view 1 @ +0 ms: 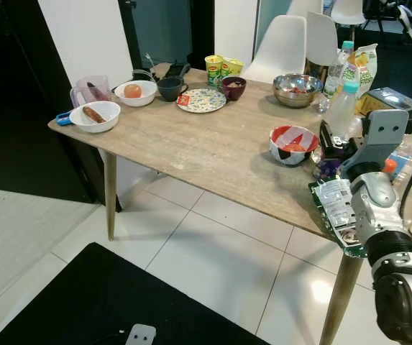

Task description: Restocking fridge

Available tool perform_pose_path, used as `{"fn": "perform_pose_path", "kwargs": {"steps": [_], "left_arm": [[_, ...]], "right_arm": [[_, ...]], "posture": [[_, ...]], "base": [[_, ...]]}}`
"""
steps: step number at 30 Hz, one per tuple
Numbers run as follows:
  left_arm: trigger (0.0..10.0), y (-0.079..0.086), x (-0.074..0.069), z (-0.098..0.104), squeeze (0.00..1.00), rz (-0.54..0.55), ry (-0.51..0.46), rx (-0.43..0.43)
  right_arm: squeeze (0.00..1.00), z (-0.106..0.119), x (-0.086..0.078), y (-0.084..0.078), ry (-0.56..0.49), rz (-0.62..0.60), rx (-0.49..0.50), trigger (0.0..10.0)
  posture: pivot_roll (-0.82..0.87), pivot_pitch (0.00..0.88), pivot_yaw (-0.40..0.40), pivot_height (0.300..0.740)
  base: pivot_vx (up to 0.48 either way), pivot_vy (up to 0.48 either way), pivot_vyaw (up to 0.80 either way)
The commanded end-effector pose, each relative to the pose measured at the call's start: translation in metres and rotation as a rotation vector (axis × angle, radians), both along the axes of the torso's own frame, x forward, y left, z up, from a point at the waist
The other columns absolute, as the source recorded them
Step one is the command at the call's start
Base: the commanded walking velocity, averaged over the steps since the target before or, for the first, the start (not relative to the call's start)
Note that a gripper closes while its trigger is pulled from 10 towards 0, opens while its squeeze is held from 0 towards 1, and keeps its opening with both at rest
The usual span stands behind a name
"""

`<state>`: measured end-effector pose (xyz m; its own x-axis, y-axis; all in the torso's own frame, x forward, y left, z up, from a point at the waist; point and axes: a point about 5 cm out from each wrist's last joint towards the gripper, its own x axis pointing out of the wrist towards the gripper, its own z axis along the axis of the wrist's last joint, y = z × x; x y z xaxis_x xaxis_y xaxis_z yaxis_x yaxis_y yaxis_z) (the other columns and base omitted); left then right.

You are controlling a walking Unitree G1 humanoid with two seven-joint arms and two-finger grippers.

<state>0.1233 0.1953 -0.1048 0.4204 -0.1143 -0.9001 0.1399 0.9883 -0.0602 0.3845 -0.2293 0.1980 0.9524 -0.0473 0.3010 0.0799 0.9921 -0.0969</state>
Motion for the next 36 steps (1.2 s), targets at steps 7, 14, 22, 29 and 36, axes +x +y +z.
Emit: {"fn": "perform_pose_path", "kwargs": {"steps": [7, 14, 22, 29, 36], "left_arm": [[10.0, -0.004, -0.002, -0.001, 0.0, -0.007, 0.009, -0.007], [10.0, -0.003, -0.003, -0.001, 0.0, -0.009, 0.011, -0.005], [10.0, -0.002, -0.004, -0.001, 0.0, -0.011, 0.011, 0.001], [10.0, -0.005, -0.003, -0.002, 0.0, -0.015, 0.01, -0.001], [10.0, -0.007, -0.002, -0.002, 0.0, -0.015, 0.009, -0.007]], "right_arm": [[0.0, 0.002, -0.004, -0.041, 0.098, -0.159, -0.05, 10.0], [0.0, 0.002, -0.015, -0.077, 0.158, -0.307, -0.057, 10.0], [0.0, -0.007, -0.024, -0.096, 0.235, -0.384, -0.024, 10.0], [0.0, -0.014, -0.028, -0.103, 0.283, -0.386, 0.06, 10.0], [0.0, 0.0, -0.036, -0.124, 0.231, -0.367, 0.148, 10.0]], "posture": [[0.08, 0.0, -0.023, 0.738], [0.08, 0.0, -0.025, 0.738], [0.08, 0.0, -0.024, 0.738], [0.08, 0.0, -0.021, 0.738], [0.08, 0.0, -0.019, 0.738]], "base": [[0.0, 0.0, 0.0], [0.0, 0.0, 0.0], [0.0, 0.0, 0.0], [0.0, 0.0, 0.0], [0.0, 0.0, 0.0]]}}
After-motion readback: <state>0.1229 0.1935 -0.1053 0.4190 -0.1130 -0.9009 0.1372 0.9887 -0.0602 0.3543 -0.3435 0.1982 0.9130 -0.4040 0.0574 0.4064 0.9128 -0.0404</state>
